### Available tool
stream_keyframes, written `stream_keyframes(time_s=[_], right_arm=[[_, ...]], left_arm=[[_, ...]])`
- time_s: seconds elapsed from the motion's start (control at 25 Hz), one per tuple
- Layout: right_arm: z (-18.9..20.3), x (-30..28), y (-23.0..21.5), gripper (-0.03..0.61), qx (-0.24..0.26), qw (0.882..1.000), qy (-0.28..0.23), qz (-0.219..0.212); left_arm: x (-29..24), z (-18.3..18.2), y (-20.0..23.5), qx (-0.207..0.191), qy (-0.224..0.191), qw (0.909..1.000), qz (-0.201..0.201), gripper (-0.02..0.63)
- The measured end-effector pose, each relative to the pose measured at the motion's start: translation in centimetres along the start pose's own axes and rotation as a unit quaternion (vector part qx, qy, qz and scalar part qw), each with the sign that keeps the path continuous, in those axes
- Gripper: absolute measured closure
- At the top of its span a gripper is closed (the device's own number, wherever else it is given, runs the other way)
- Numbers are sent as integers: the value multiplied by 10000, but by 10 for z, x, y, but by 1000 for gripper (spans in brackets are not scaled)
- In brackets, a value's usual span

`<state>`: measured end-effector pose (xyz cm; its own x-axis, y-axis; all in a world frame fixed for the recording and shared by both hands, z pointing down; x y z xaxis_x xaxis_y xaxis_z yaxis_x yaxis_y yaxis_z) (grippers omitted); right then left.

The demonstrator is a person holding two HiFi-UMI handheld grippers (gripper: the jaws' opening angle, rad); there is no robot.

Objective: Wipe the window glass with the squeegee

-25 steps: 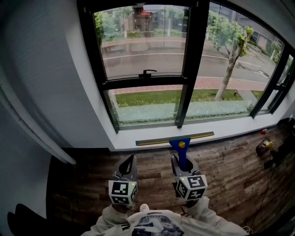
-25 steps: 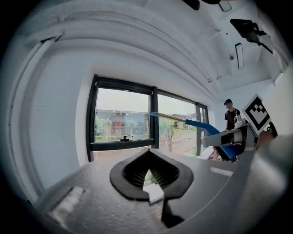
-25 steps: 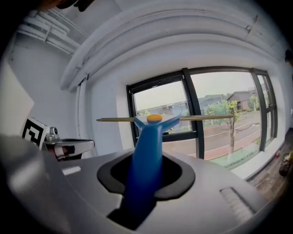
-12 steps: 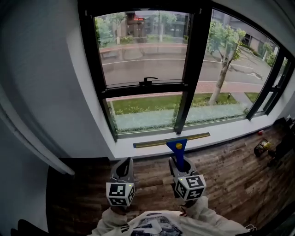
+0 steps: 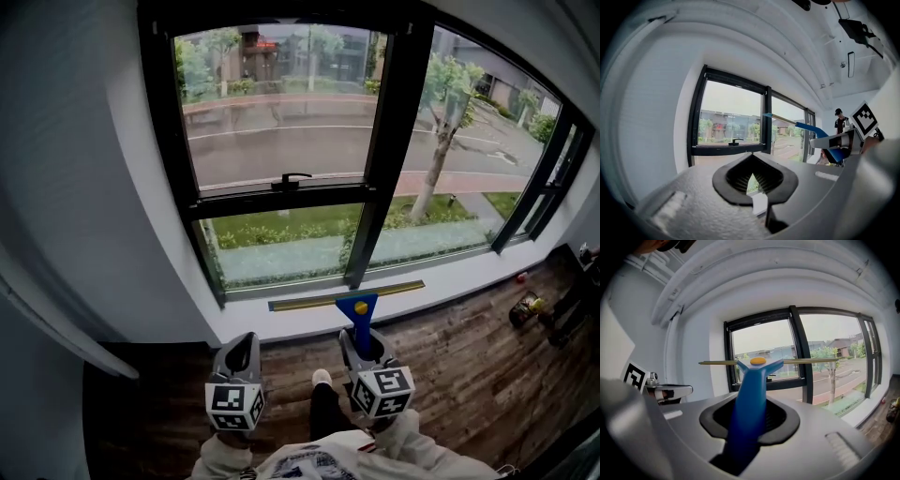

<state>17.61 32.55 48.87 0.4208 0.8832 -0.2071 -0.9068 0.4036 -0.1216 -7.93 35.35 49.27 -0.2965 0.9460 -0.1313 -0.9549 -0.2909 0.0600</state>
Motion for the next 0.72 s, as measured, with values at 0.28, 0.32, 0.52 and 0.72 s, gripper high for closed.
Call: stream_keyframes(time_s=[0.28,0.32,0.52,0.72], right_arm=[[-5,-122,-67,465,-86,9999,134,-49],[-11,-146,-80,465,-77,9999,109,-44],[-56,-259,-140,465,-13,10000,-8,-65],[-104,-349,-185,465,124,9997,-162,-146]], left_arm=[[-127,-3,33,-44,166,9998,-82,614],[-153,-9,40,-73,142,9998,-91,614],[-286,-48,73,-220,61,9997,-73,614],[-388,-83,95,-251,-79,9995,-156,615]])
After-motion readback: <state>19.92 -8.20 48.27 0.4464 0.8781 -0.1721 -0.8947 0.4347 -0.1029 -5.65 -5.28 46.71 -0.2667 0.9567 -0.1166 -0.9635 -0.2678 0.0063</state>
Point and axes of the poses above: the fingertips, and each gripper's own axes: x backward along the fingers, y to its left, z out of its underside, the point moved 7 cm from there along x, backward along the fingers, and after that the axes turned 2 degrees about z, right-handed, at the moved point
